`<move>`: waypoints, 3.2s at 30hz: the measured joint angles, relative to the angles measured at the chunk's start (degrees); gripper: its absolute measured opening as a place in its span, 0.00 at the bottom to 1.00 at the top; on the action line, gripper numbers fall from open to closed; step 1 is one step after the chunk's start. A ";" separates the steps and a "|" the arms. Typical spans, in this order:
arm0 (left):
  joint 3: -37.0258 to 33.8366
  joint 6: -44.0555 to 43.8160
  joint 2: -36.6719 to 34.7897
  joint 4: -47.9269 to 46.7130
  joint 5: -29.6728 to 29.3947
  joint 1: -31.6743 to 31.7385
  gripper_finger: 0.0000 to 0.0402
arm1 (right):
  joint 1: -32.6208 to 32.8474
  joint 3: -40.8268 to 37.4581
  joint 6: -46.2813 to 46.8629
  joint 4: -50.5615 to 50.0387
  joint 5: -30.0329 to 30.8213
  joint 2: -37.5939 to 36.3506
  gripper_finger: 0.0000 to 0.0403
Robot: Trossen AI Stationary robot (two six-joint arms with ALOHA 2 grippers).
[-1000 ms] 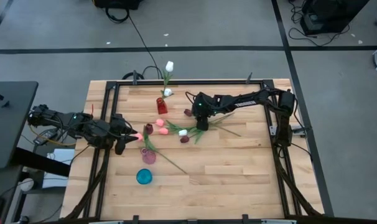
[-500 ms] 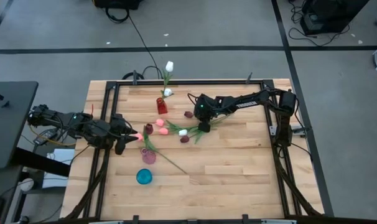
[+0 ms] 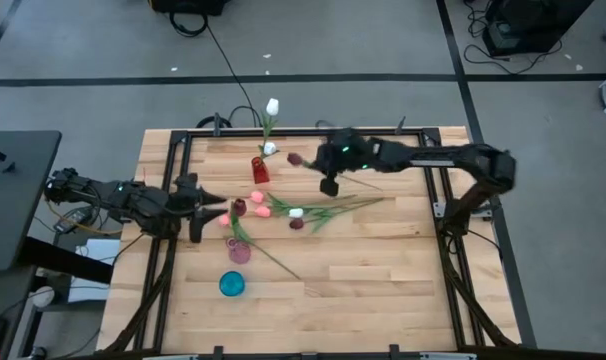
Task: Sort flowers into vase by color
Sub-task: Put the top dark red tulip into the pink vase
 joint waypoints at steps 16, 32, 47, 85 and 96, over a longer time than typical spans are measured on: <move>7.08 12.98 9.77 13.56 -5.59 3.06 0.40 | 4.41 0.04 8.53 33.98 -24.21 -3.12 0.08; 30.28 21.18 28.65 8.06 14.83 21.23 0.40 | 1.61 14.41 17.34 40.30 -37.04 5.62 0.08; 31.69 31.46 40.63 19.16 25.25 26.05 0.40 | -1.15 18.25 28.48 57.47 -36.79 9.16 0.08; 31.59 28.35 44.16 32.87 30.17 26.90 0.03 | -2.45 18.14 31.88 54.18 -47.97 7.49 0.40; 31.65 24.78 23.60 22.84 33.19 27.03 0.03 | -9.42 10.54 42.06 54.27 -59.07 -3.66 0.60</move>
